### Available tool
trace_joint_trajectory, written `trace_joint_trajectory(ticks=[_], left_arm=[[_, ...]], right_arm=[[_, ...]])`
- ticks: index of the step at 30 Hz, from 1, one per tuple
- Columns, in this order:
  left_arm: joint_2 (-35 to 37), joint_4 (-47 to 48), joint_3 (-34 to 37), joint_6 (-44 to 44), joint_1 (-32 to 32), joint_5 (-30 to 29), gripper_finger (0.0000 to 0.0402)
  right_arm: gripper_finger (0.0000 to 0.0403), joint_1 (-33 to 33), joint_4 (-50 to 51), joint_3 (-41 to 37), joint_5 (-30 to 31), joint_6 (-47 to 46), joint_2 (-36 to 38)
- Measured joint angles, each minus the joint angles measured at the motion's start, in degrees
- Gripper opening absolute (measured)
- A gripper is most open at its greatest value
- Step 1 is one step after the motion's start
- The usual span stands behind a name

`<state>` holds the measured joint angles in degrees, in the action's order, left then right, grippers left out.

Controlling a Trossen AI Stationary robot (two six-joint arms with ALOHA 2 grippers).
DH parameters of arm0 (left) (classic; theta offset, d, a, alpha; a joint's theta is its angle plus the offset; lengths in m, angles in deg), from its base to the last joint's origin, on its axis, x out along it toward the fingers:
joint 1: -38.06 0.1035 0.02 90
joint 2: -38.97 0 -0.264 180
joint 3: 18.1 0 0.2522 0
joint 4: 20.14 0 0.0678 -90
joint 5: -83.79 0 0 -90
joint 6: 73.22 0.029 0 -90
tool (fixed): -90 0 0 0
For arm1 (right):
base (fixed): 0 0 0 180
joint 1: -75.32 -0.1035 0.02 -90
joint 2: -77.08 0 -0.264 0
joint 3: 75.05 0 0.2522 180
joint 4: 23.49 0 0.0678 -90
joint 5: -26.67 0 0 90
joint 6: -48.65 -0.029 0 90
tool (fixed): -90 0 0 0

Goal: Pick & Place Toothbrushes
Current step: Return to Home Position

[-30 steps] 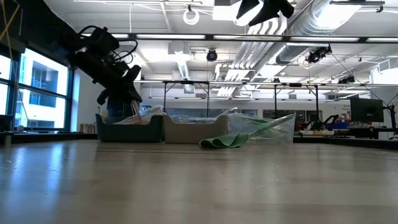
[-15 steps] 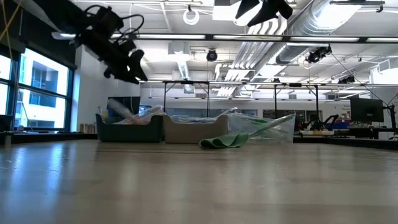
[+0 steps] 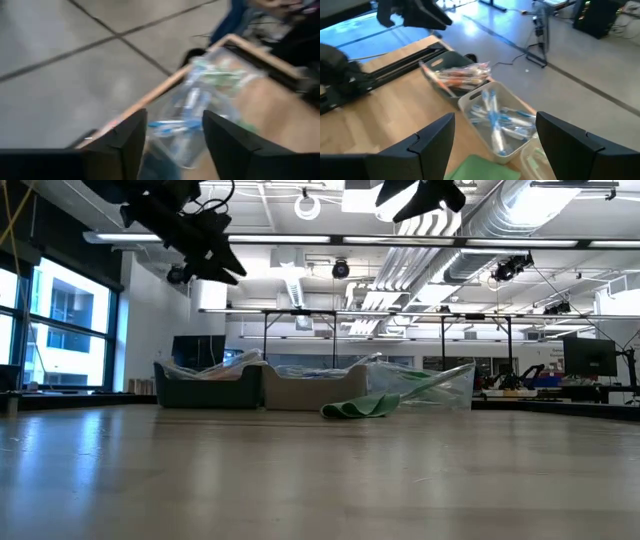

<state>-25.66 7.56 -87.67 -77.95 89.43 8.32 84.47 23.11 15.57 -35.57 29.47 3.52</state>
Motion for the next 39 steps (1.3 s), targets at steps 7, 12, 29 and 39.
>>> trace_joint_trajectory(ticks=[7,12,29,39], left_arm=[[-0.01,-0.49,0.00,-3.84,0.00,9.63,0.0082],[-0.01,-0.51,0.00,-4.29,0.00,11.97,0.0012],[-0.03,2.19,0.00,-13.13,0.00,3.11,0.0003],[-0.03,1.09,0.00,-7.89,-1.80,7.14,0.0003]], right_arm=[[0.0264,-0.02,-0.04,0.00,-3.53,1.04,0.00],[0.0214,-0.02,-0.04,0.00,-4.24,1.92,0.00],[0.0008,-0.02,-0.04,0.00,-4.50,4.68,0.00],[0.0005,0.02,-0.10,0.00,-6.85,7.50,0.00]])
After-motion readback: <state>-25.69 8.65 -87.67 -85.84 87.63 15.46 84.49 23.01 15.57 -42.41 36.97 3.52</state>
